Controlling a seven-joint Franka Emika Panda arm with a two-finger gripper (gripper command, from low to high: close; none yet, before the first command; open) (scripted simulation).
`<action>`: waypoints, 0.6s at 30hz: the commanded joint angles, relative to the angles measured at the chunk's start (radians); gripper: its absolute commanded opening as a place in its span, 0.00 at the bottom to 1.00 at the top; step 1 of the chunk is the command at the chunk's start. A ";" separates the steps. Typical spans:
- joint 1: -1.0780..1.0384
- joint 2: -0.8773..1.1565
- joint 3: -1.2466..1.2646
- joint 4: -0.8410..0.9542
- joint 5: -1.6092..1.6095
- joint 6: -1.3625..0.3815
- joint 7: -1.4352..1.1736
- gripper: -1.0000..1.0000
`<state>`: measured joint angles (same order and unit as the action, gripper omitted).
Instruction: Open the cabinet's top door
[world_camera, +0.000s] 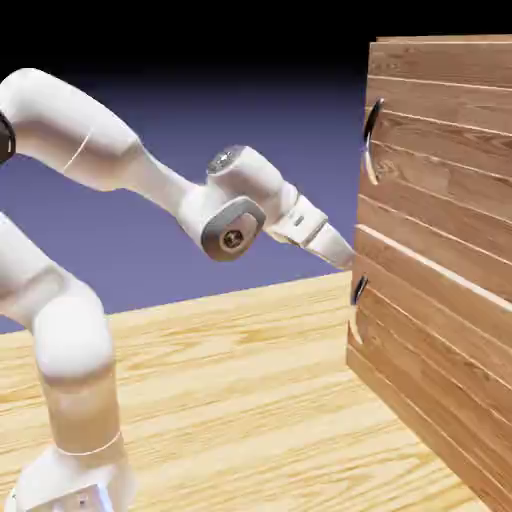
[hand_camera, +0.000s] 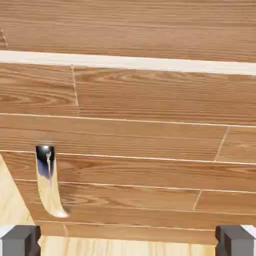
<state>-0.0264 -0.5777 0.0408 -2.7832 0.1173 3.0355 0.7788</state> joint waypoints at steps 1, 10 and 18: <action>-0.014 -0.003 0.015 0.010 0.044 -0.001 0.014 0.50; -0.143 -0.029 0.151 0.099 0.435 -0.006 0.140 0.50; -0.257 -0.051 0.272 0.179 0.783 -0.010 0.252 0.50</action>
<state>-0.2829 -0.6290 0.3132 -2.6046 0.9003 3.0255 1.0310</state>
